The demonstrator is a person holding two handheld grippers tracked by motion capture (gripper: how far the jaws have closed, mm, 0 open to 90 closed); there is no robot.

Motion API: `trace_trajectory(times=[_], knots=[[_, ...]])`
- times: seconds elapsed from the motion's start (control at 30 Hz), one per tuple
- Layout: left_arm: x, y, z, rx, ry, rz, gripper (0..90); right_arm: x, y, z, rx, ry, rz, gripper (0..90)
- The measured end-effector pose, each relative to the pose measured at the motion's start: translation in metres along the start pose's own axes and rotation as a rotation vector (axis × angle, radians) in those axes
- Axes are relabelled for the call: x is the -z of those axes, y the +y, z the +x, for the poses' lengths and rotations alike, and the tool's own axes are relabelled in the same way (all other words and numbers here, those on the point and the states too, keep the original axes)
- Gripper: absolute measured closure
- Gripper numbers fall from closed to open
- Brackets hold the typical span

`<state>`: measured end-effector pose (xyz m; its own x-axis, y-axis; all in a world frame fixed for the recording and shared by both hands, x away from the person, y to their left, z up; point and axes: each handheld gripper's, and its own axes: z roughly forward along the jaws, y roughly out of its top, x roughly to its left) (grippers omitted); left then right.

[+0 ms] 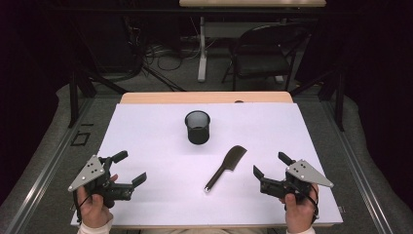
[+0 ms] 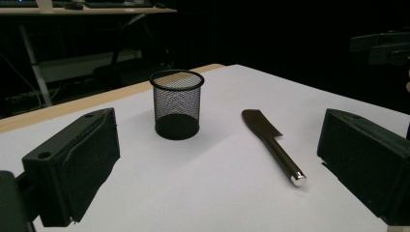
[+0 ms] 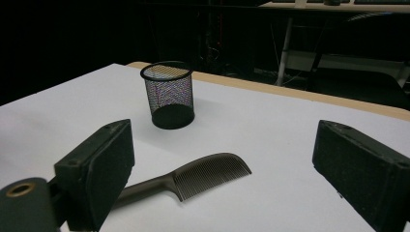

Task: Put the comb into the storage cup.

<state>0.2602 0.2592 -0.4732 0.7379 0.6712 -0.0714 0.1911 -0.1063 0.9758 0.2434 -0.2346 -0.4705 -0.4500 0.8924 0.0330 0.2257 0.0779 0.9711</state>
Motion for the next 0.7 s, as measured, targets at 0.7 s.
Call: trace_trajectory(times=[0.7], knots=[[-0.010, -0.003, -0.008, -0.007, -0.018, 0.090, 0.3, -0.022, -0.005, 0.015, 0.007, 0.053, 0.152, 0.0]])
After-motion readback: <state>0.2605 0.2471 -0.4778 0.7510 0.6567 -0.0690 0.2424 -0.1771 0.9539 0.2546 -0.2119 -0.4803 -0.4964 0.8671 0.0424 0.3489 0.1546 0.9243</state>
